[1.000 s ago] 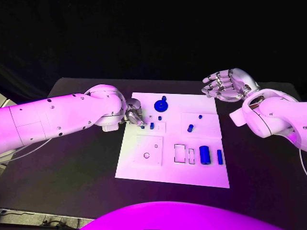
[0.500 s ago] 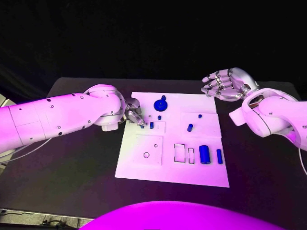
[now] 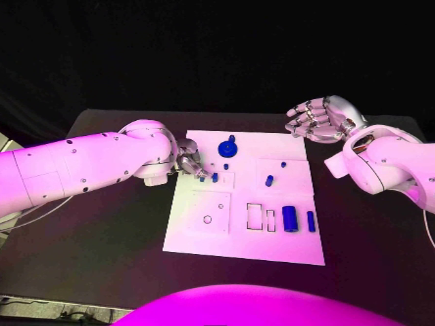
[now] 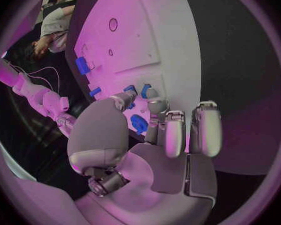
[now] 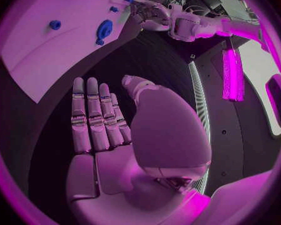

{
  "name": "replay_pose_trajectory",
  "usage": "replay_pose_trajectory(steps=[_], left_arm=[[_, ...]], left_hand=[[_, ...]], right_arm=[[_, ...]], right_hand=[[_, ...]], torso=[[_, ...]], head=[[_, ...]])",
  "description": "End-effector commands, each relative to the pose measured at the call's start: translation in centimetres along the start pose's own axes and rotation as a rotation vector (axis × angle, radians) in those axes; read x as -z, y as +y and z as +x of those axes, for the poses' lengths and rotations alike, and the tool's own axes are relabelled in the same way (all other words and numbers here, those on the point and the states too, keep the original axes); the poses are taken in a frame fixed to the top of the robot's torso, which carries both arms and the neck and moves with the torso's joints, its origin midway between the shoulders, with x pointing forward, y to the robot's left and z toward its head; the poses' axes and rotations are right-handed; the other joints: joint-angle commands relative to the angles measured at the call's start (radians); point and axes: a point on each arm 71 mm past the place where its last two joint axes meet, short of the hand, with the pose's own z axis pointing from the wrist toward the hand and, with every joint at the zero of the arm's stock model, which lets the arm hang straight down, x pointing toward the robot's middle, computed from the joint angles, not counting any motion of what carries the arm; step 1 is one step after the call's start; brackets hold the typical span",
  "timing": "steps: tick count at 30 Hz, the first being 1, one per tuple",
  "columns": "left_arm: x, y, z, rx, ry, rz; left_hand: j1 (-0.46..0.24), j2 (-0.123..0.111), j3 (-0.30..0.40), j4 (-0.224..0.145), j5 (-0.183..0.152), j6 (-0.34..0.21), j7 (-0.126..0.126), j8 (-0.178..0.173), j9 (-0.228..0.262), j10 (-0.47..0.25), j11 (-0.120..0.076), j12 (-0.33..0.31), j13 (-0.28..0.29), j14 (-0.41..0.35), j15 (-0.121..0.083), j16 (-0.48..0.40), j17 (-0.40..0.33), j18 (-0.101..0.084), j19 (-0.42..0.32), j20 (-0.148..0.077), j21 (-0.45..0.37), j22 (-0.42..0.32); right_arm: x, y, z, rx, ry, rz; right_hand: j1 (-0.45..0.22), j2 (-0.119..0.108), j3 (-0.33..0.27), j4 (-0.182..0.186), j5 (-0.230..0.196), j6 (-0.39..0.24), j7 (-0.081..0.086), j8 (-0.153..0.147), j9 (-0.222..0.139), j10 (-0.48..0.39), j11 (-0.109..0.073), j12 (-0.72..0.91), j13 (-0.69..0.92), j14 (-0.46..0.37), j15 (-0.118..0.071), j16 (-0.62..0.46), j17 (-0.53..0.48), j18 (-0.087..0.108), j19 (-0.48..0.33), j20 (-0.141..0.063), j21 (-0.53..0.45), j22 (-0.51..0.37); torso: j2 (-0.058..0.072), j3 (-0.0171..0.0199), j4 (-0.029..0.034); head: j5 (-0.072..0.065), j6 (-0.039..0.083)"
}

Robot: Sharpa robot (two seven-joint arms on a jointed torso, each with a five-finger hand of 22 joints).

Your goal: Assemble the parts on the task board

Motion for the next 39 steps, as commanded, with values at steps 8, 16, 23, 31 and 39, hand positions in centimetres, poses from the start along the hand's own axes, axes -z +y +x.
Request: replay_pose_trajectory(steps=[8,16,23,31,39], left_arm=[[-0.1,0.6,0.5,0.010,0.016,-0.010],[0.5,0.4,0.0,0.078,-0.021,0.037],[1.2,0.4,-1.1,0.167,-0.031,0.110],[1.5,1.2,-2.3,0.251,-0.074,0.133],[1.5,0.1,-3.2,0.272,-0.193,0.275]], left_hand=[[-0.021,0.012,-0.028,0.001,0.001,-0.001,0.004,-0.008,0.002,-0.003,0.002,0.000,-0.002,0.099,-0.006,0.000,0.249,-0.010,0.003,0.000,-0.002,0.056],[0.083,0.071,0.011,-0.012,0.019,-0.043,0.013,-0.029,0.003,-0.054,0.011,-0.037,-0.054,0.085,0.002,-0.027,0.211,0.003,-0.035,0.007,-0.039,0.004],[0.073,0.036,0.043,0.000,0.011,-0.101,0.045,-0.075,-0.032,-0.120,0.038,-0.066,-0.112,0.072,0.024,-0.047,0.184,0.012,-0.065,0.025,-0.068,-0.034],[0.002,0.008,-0.093,0.002,-0.005,-0.125,0.069,-0.134,-0.116,-0.131,0.059,-0.051,-0.116,0.071,0.042,-0.046,0.182,0.013,-0.066,0.043,-0.071,-0.034],[0.107,0.056,-0.198,-0.001,0.007,-0.237,0.126,-0.159,-0.192,-0.348,0.117,-0.155,-0.248,-0.124,0.096,-0.262,-0.098,0.093,-0.371,0.086,-0.372,-0.400]], right_arm=[[0.0,0.1,0.1,0.001,0.011,-0.015],[0.0,0.1,0.1,0.001,0.012,-0.014],[0.0,0.0,0.1,0.001,0.010,-0.011],[0.0,-0.1,0.1,0.002,0.010,-0.006],[0.0,-0.2,0.0,0.003,0.006,-0.002]], right_hand=[[-0.009,-0.003,-0.001,-0.005,0.005,0.002,0.031,-0.004,-0.001,0.000,0.008,-0.005,-0.001,-0.001,0.007,-0.005,-0.002,0.005,-0.009,0.001,-0.004,-0.003],[-0.009,-0.003,-0.001,-0.005,0.005,0.002,0.031,-0.004,-0.001,0.000,0.008,-0.005,-0.001,-0.001,0.007,-0.005,-0.002,0.005,-0.009,0.001,-0.004,-0.003],[-0.010,-0.002,-0.001,-0.005,0.005,0.002,0.032,-0.005,-0.002,0.000,0.008,-0.006,-0.001,-0.001,0.007,-0.006,-0.004,0.005,-0.010,0.002,-0.004,-0.006],[-0.010,-0.002,-0.001,-0.005,0.005,0.002,0.032,-0.005,-0.002,0.000,0.008,-0.006,-0.001,-0.001,0.007,-0.006,-0.004,0.005,-0.010,0.002,-0.004,-0.007],[-0.010,-0.002,-0.001,-0.005,0.005,0.002,0.032,-0.005,-0.002,-0.001,0.008,-0.006,-0.001,-0.001,0.008,-0.007,-0.004,0.005,-0.010,0.002,-0.004,-0.008]], torso=[[0.000,-0.0006,-0.0005],[-0.001,-0.0005,-0.0019],[-0.001,0.0002,0.0001],[0.000,-0.0003,-0.0019],[0.000,0.0006,0.0017]], head=[[0.000,0.005],[-0.004,0.009],[-0.007,0.016],[-0.009,0.022],[-0.013,0.027]])
